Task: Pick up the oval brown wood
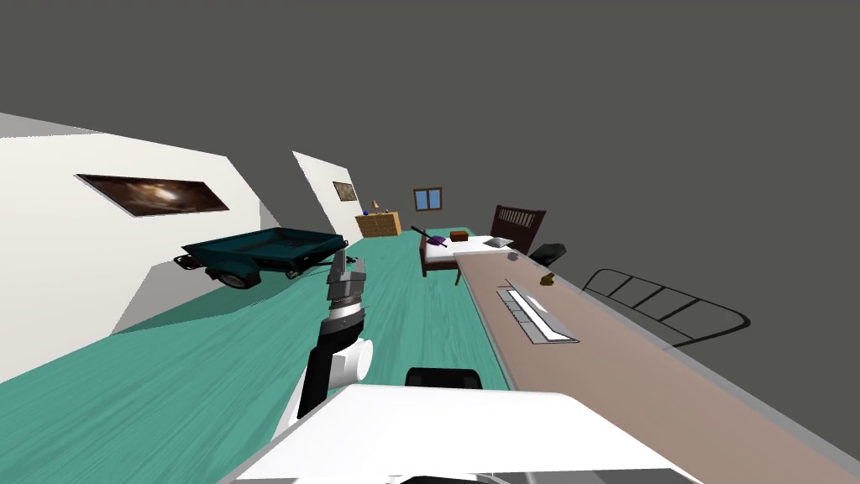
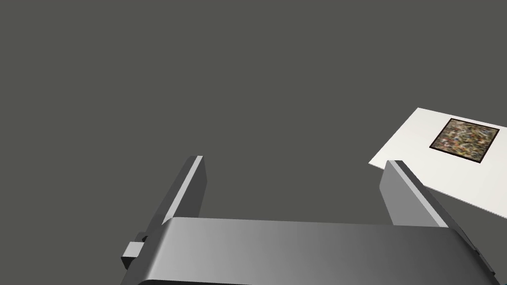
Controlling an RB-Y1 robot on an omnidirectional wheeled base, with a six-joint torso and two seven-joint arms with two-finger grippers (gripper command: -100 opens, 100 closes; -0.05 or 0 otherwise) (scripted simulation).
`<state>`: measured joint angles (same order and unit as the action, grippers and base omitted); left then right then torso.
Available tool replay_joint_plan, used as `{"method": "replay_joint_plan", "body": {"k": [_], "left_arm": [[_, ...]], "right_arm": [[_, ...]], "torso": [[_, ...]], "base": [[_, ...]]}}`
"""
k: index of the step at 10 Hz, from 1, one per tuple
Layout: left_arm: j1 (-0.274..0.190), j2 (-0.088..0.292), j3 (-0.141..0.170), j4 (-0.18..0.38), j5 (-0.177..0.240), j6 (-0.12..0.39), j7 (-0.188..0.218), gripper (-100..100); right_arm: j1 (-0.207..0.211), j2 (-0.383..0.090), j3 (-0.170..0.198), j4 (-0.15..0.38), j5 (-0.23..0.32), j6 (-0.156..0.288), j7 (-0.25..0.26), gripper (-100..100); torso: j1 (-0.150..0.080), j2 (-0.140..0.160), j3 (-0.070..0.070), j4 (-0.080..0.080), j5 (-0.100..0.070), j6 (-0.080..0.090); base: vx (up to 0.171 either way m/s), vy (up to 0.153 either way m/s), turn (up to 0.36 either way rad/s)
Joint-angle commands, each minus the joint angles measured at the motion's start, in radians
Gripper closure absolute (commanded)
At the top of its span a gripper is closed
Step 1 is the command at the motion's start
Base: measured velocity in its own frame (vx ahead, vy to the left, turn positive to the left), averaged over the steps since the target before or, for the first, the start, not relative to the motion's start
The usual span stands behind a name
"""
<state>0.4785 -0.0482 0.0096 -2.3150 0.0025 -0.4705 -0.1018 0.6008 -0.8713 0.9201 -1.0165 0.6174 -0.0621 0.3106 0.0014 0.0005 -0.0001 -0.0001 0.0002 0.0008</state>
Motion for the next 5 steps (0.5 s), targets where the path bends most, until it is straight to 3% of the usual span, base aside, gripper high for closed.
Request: {"method": "replay_joint_plan", "body": {"k": [1,3,4,5], "left_arm": [[0.0,0.0,0.0,0.0,0.0,0.0,0.0,0],[0.0,0.0,0.0,0.0,0.0,0.0,0.0,0],[0.0,0.0,0.0,0.0,0.0,0.0,0.0,0],[0.0,0.0,0.0,0.0,0.0,0.0,0.0,0]], "right_arm": [[0.015,-0.033,-0.007,-0.025,0.002,-0.009,-0.003,100],[0.028,-0.067,-0.008,-0.055,0.003,-0.013,-0.007,100],[0.027,-0.057,-0.009,-0.048,0.003,-0.01,-0.005,100],[0.028,-0.058,-0.01,-0.05,0.003,-0.011,-0.004,0]], "torso": [[0.0,0.0,0.0,0.0,0.0,0.0],[0.002,-0.002,-0.001,0.0,0.0,0.0],[0.001,-0.001,-0.001,0.0,0.0,0.0],[0.0,0.0,0.0,0.0,0.0,0.0]], "base": [[0.051,0.048,-0.088],[0.037,0.038,-0.038],[0.013,0.015,-0.009],[0.0,0.0,0.0]]}}
